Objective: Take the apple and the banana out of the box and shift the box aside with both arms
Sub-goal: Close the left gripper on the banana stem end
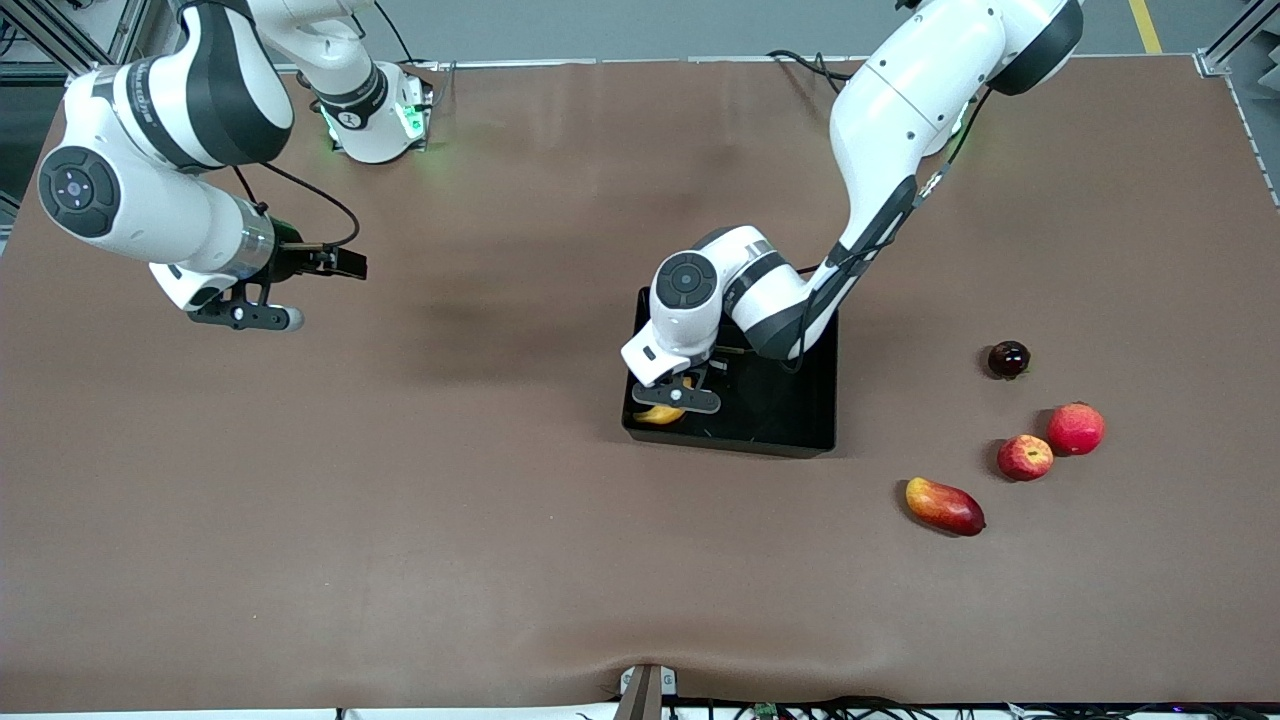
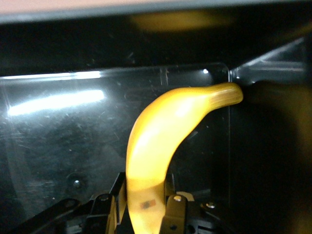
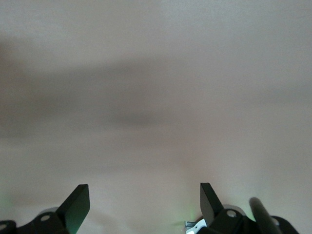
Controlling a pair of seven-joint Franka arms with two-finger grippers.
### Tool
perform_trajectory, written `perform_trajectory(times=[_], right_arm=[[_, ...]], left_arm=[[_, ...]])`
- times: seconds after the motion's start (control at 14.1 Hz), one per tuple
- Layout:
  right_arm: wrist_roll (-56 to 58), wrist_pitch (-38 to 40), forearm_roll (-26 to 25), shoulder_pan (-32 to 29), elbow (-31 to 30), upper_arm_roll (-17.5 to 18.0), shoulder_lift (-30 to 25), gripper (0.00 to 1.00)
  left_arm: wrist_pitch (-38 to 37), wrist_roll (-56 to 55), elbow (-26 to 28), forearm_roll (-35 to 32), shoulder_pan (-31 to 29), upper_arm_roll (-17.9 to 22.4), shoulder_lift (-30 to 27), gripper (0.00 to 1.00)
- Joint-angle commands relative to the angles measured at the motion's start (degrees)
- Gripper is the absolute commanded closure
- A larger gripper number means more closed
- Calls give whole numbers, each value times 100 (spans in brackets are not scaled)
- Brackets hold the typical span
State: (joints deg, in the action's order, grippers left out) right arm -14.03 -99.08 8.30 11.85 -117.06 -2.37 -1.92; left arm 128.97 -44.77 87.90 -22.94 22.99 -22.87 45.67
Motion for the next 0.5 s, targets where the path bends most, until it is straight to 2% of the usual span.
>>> perform_trajectory(times=[0.0, 0.21, 0.43], right_arm=[[-99, -146, 241, 72, -229, -26, -195, 0], [-99, -216, 574, 211, -212, -26, -186, 0], [-431, -663, 787, 624, -212, -26, -142, 0]], left_arm=[[-485, -15, -1, -115, -171, 28, -443, 100], [-899, 12, -1, -9, -514, -42, -927, 100], [-1277, 528, -10, 849, -1075, -69, -1498, 100]])
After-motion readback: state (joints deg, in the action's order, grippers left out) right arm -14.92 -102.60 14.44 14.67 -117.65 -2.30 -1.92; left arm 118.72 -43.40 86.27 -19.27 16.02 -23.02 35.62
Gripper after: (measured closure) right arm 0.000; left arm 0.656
